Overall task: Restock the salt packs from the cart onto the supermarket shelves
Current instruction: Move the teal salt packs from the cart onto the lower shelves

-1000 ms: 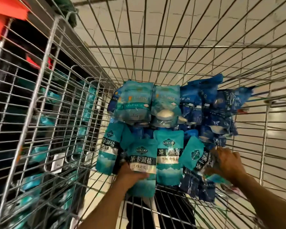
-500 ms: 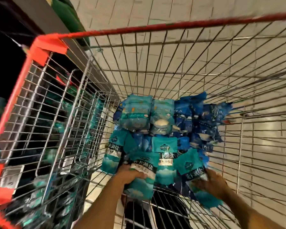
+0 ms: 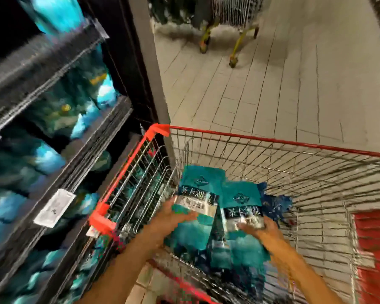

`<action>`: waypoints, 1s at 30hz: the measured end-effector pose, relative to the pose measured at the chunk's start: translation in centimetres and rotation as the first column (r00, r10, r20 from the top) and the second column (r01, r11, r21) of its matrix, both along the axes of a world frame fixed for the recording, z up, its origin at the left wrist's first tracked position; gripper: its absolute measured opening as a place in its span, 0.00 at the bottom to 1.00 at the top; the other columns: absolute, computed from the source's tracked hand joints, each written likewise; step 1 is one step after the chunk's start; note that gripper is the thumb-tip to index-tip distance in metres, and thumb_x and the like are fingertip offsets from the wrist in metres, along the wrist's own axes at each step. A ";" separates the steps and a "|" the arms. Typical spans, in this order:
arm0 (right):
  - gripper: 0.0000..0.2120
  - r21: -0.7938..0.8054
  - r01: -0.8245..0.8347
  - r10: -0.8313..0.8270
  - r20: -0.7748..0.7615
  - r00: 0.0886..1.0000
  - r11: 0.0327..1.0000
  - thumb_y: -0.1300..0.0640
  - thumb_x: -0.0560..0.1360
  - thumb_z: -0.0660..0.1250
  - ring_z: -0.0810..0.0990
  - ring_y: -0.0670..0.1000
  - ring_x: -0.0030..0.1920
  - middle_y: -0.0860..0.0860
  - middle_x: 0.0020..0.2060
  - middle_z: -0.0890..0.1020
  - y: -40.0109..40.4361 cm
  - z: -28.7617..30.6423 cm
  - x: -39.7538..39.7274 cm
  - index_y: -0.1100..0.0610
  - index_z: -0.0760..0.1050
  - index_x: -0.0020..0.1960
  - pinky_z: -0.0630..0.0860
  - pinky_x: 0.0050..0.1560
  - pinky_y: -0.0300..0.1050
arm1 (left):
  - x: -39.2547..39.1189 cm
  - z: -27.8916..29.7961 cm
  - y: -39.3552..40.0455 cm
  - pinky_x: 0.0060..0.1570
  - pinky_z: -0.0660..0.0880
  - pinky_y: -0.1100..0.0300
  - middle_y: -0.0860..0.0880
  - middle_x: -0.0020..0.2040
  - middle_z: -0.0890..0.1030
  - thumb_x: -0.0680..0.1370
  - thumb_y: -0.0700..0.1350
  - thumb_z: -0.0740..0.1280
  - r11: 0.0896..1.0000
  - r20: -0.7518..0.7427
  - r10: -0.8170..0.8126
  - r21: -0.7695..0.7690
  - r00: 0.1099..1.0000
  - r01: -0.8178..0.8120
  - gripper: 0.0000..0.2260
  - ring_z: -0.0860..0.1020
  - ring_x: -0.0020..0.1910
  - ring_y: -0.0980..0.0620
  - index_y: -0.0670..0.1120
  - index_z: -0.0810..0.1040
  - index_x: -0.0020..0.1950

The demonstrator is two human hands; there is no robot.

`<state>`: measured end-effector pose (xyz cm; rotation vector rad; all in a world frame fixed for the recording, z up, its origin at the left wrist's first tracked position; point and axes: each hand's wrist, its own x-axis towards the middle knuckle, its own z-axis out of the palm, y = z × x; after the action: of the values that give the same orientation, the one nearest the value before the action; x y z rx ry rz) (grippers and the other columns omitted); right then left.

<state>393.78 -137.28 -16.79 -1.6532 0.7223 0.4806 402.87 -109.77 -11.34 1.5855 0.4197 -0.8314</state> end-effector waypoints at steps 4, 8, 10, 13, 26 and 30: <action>0.47 0.056 0.016 -0.029 0.240 0.970 0.998 0.29 0.53 0.79 0.79 0.52 0.61 0.50 0.68 0.75 6.0 8.9 2.0 0.46 0.72 0.67 0.72 0.66 0.55 | -1.2 7.6 5.4 0.58 0.78 0.47 0.44 0.55 0.84 0.56 0.47 0.85 0.992 0.231 0.124 -0.054 0.965 -0.114 0.36 0.82 0.56 0.41 0.43 0.78 0.62; 0.44 0.223 0.003 -0.091 0.384 0.919 0.975 0.38 0.58 0.80 0.78 0.58 0.65 0.53 0.66 0.79 12.1 15.1 4.6 0.51 0.72 0.70 0.74 0.66 0.64 | -2.3 14.4 10.4 0.48 0.81 0.53 0.46 0.48 0.87 0.64 0.42 0.80 0.973 0.455 0.231 -0.104 0.860 -0.207 0.18 0.84 0.49 0.44 0.45 0.82 0.52; 0.34 0.273 -0.058 -0.082 0.473 0.877 0.960 0.41 0.58 0.80 0.85 0.55 0.55 0.52 0.55 0.86 15.0 18.1 6.1 0.50 0.79 0.61 0.81 0.55 0.57 | -3.0 17.3 12.4 0.53 0.80 0.48 0.45 0.50 0.86 0.69 0.41 0.77 0.951 0.520 0.310 -0.171 0.796 -0.259 0.15 0.84 0.51 0.43 0.46 0.82 0.54; 0.12 0.268 -0.172 -0.019 0.585 0.811 0.948 0.52 0.66 0.76 0.87 0.51 0.44 0.51 0.46 0.88 19.4 22.5 8.8 0.45 0.83 0.48 0.82 0.38 0.44 | -3.7 21.4 15.1 0.53 0.80 0.48 0.46 0.52 0.86 0.67 0.49 0.77 0.912 0.620 0.408 -0.242 0.670 -0.331 0.16 0.84 0.51 0.45 0.50 0.82 0.53; 0.08 0.157 -0.476 0.207 0.754 0.624 0.865 0.62 0.72 0.73 0.86 0.55 0.46 0.54 0.47 0.87 31.9 34.2 28.1 0.58 0.82 0.51 0.83 0.46 0.48 | 7.7 29.5 24.2 0.29 0.80 0.55 0.45 0.41 0.87 0.69 0.47 0.79 0.703 0.622 0.642 -0.243 0.449 -0.669 0.14 0.85 0.35 0.48 0.42 0.81 0.49; 0.11 0.117 -0.500 0.243 0.765 0.596 0.858 0.64 0.72 0.73 0.85 0.56 0.47 0.58 0.48 0.87 35.0 35.1 33.1 0.63 0.79 0.54 0.82 0.52 0.56 | 12.6 29.3 24.9 0.35 0.81 0.56 0.49 0.34 0.86 0.68 0.52 0.79 0.649 0.506 0.721 -0.255 0.472 -0.717 0.14 0.84 0.32 0.51 0.43 0.82 0.42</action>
<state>426.83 -102.32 18.28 -1.4966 -0.3247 0.1683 415.48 -84.91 17.99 1.3597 0.5776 0.3273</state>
